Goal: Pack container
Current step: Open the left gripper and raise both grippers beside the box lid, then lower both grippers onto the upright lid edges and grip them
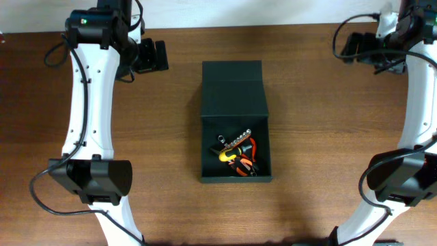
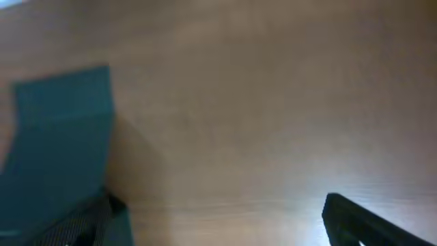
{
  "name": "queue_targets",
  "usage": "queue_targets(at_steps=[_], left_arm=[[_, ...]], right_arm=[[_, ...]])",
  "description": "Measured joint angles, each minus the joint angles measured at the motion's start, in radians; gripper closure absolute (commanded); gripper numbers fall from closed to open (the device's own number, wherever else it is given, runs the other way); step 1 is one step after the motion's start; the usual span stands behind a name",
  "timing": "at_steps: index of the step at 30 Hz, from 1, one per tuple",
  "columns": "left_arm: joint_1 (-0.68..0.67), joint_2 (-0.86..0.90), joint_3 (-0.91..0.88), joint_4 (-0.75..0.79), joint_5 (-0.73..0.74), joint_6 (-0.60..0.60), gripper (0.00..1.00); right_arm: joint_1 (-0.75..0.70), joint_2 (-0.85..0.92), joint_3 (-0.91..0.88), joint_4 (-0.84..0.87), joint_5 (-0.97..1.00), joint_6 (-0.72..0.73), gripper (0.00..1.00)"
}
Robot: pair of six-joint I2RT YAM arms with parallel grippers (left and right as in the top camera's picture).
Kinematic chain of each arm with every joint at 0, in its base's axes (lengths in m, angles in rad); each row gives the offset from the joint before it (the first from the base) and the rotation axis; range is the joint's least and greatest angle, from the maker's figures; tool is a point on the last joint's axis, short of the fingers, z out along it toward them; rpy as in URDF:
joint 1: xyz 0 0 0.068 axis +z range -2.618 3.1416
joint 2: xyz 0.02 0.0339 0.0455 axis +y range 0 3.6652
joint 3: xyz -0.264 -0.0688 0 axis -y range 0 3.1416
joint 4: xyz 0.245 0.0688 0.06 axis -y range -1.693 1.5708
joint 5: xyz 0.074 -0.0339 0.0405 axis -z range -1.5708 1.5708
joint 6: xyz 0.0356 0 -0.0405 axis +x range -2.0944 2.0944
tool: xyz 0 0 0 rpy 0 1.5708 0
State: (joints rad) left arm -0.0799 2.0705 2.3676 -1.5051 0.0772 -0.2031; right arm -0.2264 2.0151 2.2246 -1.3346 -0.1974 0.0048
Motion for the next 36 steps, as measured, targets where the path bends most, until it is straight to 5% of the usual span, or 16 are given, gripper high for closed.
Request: queue_targets(at_steps=[6,10,13,17,20,36], left_arm=[[0.007,0.061,0.000,0.022,0.087,0.000,0.00],[0.013,0.155,0.000,0.025,0.142,-0.003,0.21],[0.021,0.215,0.000,0.040,0.162,-0.006,0.37],[0.031,0.250,0.000,0.063,0.175,-0.007,0.98],[0.033,0.263,0.000,0.078,0.178,-0.007,0.98],[0.033,0.436,0.000,0.144,0.296,-0.033,0.98]], right_arm=[[0.005,0.004,0.000,0.050,-0.067,0.001,0.01],[0.006,0.008,0.000,0.052,-0.101,0.003,0.07],[0.006,0.015,0.000,0.072,-0.119,0.005,0.27],[0.006,0.056,0.000,0.117,-0.181,0.011,0.79],[0.006,0.114,0.000,0.133,-0.236,0.030,0.94],[0.064,0.413,0.000,0.092,-0.459,0.070,0.96]])
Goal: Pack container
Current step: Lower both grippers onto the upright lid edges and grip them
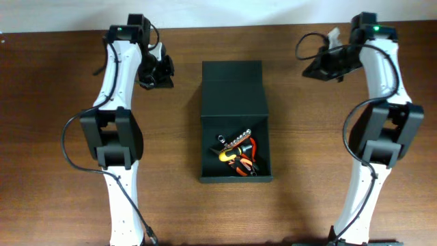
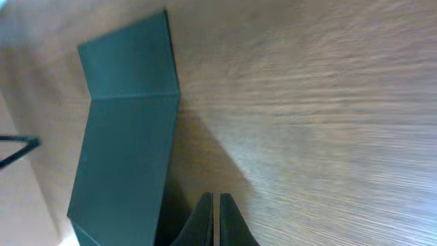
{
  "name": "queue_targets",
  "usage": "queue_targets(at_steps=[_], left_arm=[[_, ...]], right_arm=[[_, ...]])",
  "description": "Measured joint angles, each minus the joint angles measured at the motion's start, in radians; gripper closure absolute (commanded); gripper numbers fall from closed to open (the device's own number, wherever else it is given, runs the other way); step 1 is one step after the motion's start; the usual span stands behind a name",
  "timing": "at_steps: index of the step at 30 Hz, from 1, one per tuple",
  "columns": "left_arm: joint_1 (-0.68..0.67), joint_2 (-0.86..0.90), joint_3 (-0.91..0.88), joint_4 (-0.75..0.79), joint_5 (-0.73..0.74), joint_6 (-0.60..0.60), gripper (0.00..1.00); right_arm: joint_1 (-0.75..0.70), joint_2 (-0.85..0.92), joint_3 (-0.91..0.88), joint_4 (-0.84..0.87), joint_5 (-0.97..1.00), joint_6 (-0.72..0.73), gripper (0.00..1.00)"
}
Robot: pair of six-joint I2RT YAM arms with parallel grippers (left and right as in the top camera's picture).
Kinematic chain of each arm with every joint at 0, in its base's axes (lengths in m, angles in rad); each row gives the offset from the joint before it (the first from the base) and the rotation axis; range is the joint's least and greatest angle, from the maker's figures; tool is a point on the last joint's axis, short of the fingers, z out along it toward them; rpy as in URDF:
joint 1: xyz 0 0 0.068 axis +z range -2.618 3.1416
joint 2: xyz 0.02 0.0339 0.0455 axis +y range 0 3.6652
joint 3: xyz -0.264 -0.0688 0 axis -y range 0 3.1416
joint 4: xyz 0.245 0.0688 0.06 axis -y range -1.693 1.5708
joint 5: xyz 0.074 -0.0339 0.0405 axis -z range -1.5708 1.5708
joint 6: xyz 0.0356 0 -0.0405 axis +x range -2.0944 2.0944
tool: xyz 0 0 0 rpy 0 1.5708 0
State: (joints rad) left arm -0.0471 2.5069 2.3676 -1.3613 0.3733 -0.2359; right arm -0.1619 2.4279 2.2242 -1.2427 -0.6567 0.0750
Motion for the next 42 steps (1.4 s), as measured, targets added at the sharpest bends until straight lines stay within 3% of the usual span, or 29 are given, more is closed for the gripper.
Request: queue_targets(at_steps=[12,27,42], left_arm=[[0.000,0.091,0.000,-0.007,0.115,0.008,0.98],[0.000,0.111,0.000,-0.043,0.246,0.006,0.98],[-0.014,0.121,0.000,-0.100,0.290,0.006,0.98]], right_arm=[[0.061,0.008,-0.008,-0.020,-0.023,0.046,0.96],[0.061,0.009,-0.147,-0.001,-0.105,0.108,0.96],[0.093,0.010,-0.148,-0.032,-0.150,0.163,0.96]])
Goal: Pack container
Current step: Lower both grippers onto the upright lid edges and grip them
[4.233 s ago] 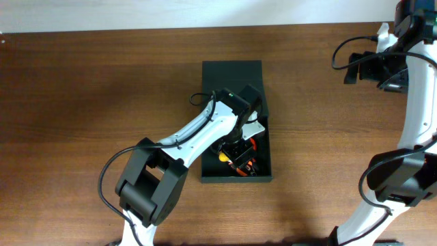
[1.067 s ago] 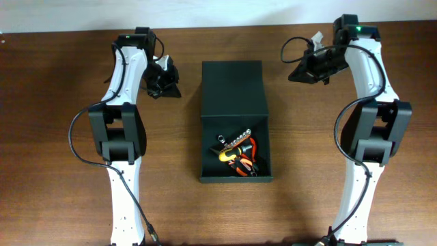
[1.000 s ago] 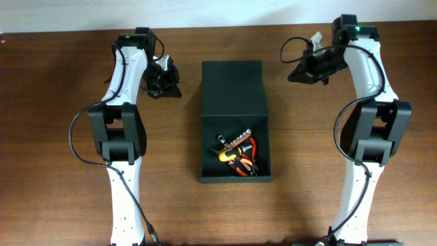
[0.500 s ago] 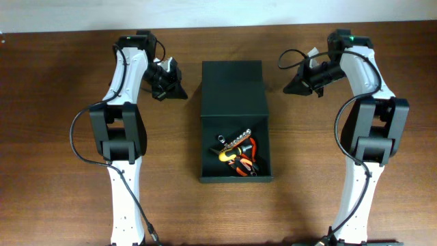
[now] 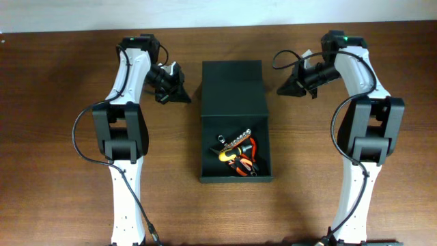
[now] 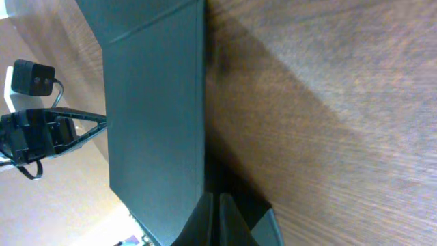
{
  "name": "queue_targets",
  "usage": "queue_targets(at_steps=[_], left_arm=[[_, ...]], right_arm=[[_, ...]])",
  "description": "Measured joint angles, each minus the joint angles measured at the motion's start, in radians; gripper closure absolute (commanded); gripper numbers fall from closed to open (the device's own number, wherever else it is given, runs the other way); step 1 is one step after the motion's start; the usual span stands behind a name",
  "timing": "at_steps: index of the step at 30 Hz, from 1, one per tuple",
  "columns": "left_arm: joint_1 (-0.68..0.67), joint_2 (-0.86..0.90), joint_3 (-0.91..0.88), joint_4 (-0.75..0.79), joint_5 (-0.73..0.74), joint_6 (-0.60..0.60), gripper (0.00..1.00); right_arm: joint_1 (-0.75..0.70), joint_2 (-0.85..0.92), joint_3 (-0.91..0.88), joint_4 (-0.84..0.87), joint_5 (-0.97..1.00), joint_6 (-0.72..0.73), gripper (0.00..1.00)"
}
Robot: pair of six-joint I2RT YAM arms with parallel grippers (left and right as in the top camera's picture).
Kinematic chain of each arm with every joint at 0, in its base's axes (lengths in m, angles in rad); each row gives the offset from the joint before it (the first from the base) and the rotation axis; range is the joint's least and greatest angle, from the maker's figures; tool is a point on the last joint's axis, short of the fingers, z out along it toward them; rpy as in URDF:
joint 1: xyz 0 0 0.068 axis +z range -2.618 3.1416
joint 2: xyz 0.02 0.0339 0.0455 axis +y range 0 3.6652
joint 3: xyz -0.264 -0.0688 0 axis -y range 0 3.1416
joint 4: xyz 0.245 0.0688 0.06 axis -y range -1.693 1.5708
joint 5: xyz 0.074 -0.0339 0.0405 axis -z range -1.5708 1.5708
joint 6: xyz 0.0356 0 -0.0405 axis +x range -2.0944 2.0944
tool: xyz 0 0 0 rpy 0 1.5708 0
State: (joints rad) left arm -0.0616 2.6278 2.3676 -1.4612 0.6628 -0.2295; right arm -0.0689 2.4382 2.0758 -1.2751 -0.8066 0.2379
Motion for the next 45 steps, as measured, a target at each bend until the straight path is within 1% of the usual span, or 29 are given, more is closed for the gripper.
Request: queue_targets(at_steps=[7,12,31,45], left_arm=[[-0.004,0.000,0.000,-0.009,0.023,0.000,0.98],[-0.004,0.000,0.000,-0.010,0.023,0.000,0.98],[-0.004,0.000,0.000,0.034,0.075,0.001,0.98],[-0.004,0.053,0.000,0.033,0.079,0.000,0.98]], right_arm=[[0.001,0.000,-0.055,0.003,0.000,0.023,0.96],[0.001,0.001,-0.100,0.028,-0.010,0.012,0.96],[0.001,0.002,-0.106,0.069,-0.071,-0.033,0.96],[0.001,0.002,-0.228,0.179,-0.074,-0.031,0.96]])
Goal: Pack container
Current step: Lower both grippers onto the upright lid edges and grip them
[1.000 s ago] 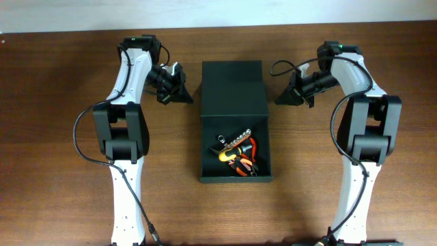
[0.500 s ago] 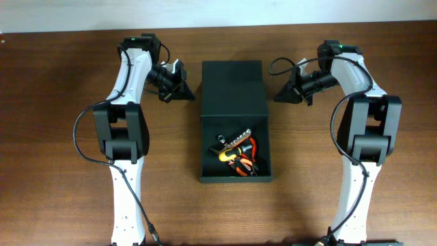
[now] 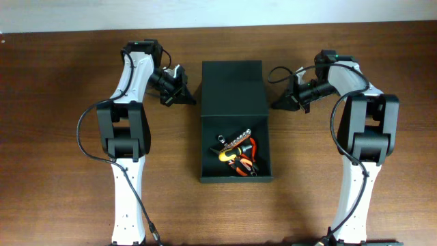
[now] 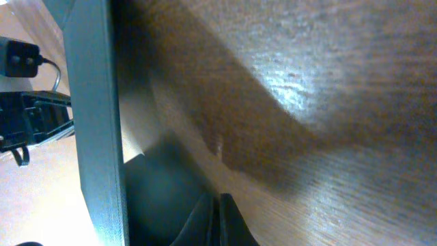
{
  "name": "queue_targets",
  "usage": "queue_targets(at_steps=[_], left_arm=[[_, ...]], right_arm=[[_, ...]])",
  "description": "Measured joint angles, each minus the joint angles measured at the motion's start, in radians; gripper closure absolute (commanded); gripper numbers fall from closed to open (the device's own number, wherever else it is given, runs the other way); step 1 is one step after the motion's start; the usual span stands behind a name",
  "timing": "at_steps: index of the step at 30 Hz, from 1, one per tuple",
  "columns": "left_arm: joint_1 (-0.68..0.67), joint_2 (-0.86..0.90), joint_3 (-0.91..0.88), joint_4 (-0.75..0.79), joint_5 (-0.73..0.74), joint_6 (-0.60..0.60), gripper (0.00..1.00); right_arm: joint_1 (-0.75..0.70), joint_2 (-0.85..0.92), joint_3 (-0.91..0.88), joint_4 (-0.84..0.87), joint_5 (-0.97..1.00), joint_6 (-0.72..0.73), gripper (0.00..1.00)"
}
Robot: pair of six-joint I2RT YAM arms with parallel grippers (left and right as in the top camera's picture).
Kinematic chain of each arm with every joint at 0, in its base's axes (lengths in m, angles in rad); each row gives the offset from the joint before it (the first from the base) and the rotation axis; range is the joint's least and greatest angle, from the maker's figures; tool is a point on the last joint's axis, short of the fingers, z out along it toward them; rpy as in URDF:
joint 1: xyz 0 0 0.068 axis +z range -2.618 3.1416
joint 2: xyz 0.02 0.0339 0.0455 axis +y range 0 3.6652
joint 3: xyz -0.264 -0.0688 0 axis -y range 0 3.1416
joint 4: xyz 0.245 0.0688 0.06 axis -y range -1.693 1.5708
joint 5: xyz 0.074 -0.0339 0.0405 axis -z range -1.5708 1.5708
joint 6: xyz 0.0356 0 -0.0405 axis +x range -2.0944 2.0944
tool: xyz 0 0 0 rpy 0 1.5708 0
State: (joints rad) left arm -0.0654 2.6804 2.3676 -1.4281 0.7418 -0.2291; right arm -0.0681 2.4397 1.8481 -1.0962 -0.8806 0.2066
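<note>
A dark green box (image 3: 205, 147) lies open mid-table, with a yellow, orange and black jumble of small tools (image 3: 236, 154) in its front half. Its lid (image 3: 232, 85) spreads flat behind it. My left gripper (image 3: 192, 102) comes to a point, shut and empty, just left of the lid's left edge. My right gripper (image 3: 274, 106) is shut and empty too, its tip low at the table beside the lid's right edge. In the right wrist view the shut fingers (image 4: 217, 208) sit in shadow next to the box's side wall (image 4: 95, 109).
The wooden table (image 3: 341, 205) runs out to both sides and to the front of the box. The two white arms reach in from the near edge, left (image 3: 123, 137) and right (image 3: 362, 137). The table's back edge lies just behind the lid.
My right gripper has moved down and in toward the lid's right edge; the box wall now fills the left of its view. The left gripper has edged slightly closer to the lid.
Both grippers began at the far back corners, the right one open. Then they stood nearer the box, the right one shut. Then they flanked the lid, and now their shut tips sit close against its two side edges. The box and its contents have not moved.
</note>
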Motion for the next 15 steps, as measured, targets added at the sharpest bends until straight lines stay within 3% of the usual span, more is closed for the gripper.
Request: queue_targets(at_steps=[15], left_arm=[[-0.056,0.034,0.000,0.005,0.021,0.004,0.98]], right_arm=[[0.017,0.000,0.000,0.017,-0.005,0.000,0.96]])
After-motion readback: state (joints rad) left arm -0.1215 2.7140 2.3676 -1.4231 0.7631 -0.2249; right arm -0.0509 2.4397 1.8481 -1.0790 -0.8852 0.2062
